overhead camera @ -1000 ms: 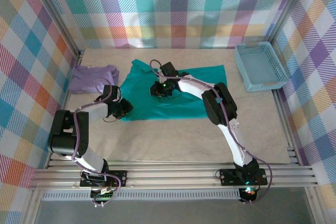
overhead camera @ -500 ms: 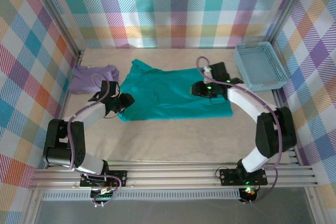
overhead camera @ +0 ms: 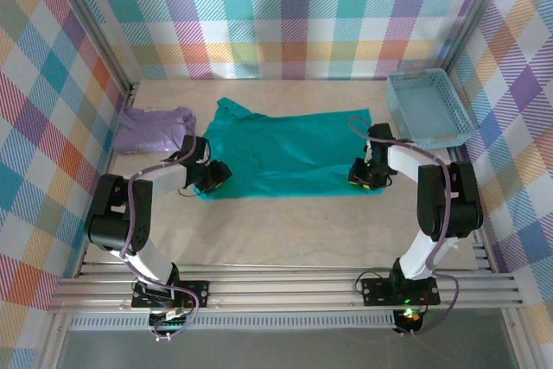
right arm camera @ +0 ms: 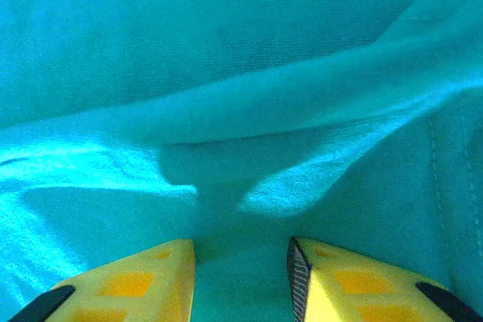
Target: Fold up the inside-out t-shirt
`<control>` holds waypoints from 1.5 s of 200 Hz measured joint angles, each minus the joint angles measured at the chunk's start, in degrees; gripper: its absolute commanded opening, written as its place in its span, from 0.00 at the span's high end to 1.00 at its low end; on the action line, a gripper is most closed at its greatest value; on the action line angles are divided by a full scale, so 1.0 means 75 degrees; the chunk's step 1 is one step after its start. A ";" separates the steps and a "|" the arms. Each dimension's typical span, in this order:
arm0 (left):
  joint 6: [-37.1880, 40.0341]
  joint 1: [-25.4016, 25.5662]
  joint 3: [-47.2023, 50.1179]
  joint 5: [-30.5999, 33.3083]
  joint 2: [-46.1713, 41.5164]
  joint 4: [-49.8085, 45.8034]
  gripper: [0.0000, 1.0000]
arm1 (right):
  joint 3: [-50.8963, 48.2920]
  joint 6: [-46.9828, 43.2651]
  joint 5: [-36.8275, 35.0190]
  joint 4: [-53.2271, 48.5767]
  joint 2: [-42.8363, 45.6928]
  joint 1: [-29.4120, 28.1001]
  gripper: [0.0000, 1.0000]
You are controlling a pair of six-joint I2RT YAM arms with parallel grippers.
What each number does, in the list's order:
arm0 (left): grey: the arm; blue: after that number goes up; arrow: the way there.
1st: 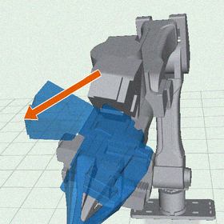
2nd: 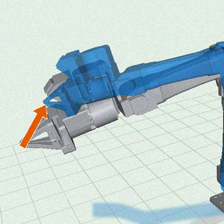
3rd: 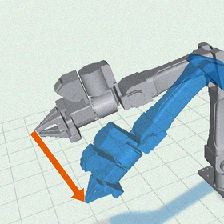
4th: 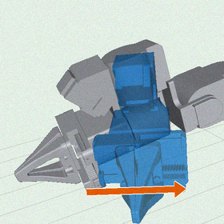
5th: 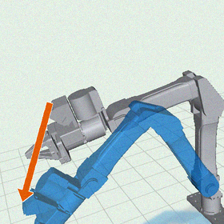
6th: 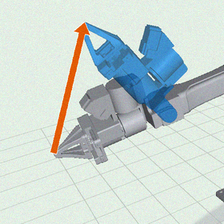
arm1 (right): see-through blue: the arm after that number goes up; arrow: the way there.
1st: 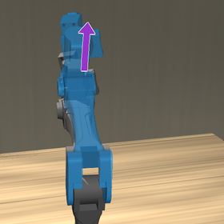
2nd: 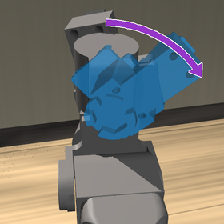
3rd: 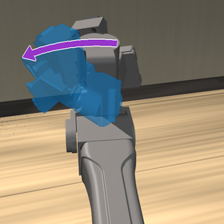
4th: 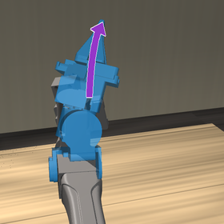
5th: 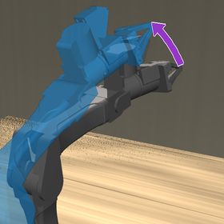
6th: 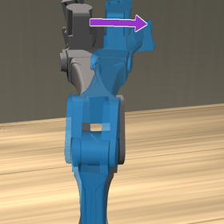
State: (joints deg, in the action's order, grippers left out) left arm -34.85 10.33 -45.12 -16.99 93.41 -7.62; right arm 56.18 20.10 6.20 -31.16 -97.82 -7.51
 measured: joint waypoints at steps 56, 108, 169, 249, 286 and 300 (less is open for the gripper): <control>-0.0102 0.0134 0.2116 -0.0047 -0.2311 -0.0157 0.63 | -0.2192 0.0912 0.0219 -0.0280 0.2261 0.0041 0.65; -0.0586 0.0289 0.2769 0.0356 -0.4995 -0.1868 0.57 | -0.2911 0.1486 0.0175 -0.0638 0.5027 0.0047 0.55; -0.0198 0.0291 0.0017 0.1166 -0.3162 -0.1428 0.52 | 0.0385 0.0667 -0.0688 0.0431 0.2005 0.0070 0.48; 0.0201 0.0131 -0.1139 0.1192 -0.1282 -0.0938 0.45 | 0.4870 -0.0195 -0.1288 -0.0111 -0.3200 0.0306 0.49; 0.0361 0.0102 -0.1472 0.1189 -0.1005 -0.0959 0.45 | 0.6000 -0.0396 -0.1393 -0.0959 -0.4030 0.0315 0.52; 0.0399 0.0099 -0.1533 0.1163 -0.0930 -0.0935 0.45 | 0.6324 -0.0431 -0.1399 -0.1026 -0.4141 0.0315 0.55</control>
State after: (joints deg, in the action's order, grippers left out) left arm -31.86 11.07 -56.62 -8.27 86.43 -14.63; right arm 103.61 16.86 -4.29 -38.85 -128.88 -5.15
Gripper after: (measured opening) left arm 0.553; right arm 0.468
